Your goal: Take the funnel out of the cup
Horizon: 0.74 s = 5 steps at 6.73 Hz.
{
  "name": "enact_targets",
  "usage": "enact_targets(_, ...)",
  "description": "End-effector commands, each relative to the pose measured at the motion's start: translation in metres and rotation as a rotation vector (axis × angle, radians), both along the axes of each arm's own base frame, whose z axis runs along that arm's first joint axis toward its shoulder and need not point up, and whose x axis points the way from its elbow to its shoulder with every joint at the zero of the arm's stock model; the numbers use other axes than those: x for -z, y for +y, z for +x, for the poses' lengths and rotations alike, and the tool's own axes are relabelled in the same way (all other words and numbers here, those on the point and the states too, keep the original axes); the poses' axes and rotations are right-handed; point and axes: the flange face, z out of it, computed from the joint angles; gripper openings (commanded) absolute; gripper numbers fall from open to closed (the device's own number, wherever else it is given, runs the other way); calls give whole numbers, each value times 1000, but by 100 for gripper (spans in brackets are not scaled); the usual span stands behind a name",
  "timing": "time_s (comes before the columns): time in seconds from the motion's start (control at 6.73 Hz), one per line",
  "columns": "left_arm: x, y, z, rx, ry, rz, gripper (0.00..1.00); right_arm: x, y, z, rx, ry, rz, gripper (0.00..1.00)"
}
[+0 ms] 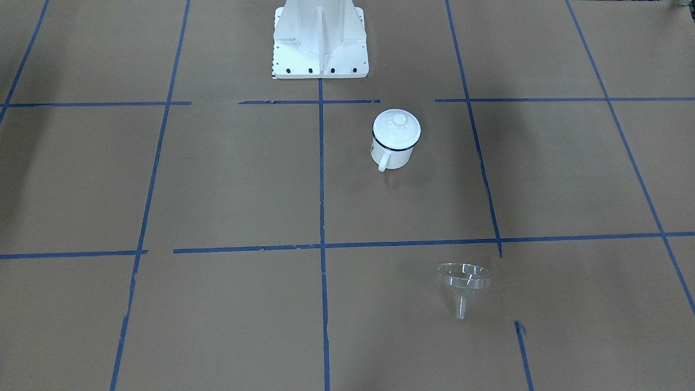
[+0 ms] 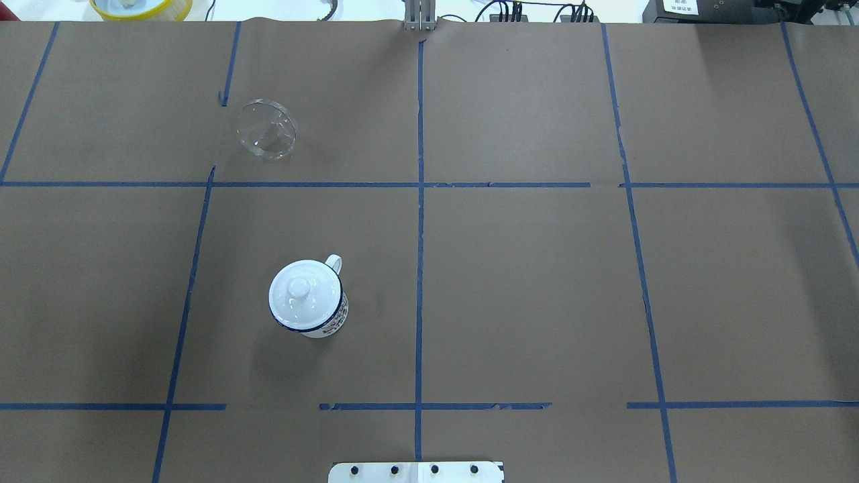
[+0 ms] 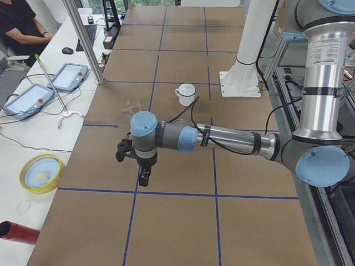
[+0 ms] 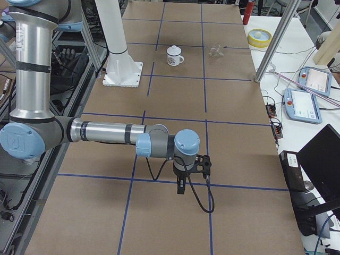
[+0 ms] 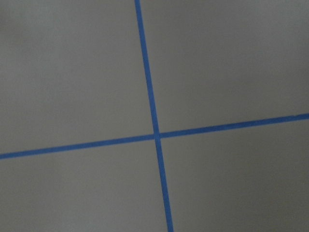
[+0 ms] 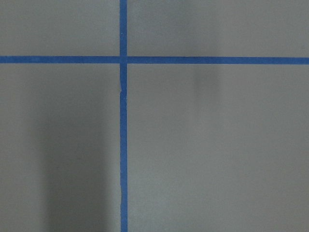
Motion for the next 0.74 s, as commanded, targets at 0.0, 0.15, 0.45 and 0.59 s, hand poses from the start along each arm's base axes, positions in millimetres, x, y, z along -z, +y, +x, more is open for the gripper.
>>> enact_targets(0.0, -28, 19, -10, 18, 13, -65, 100, 1, 0, 0, 0, 0, 1, 100)
enact_targets(0.15, -44, 35, -7, 15, 51, -101, 100, 1, 0, 0, 0, 0, 1, 100)
enact_targets(0.45, -48, 42, -4, 14, 86, -112, 100, 1, 0, 0, 0, 0, 1, 100)
enact_targets(0.59, -47, 41, -4, 14, 86, -109, 100, 1, 0, 0, 0, 0, 1, 100)
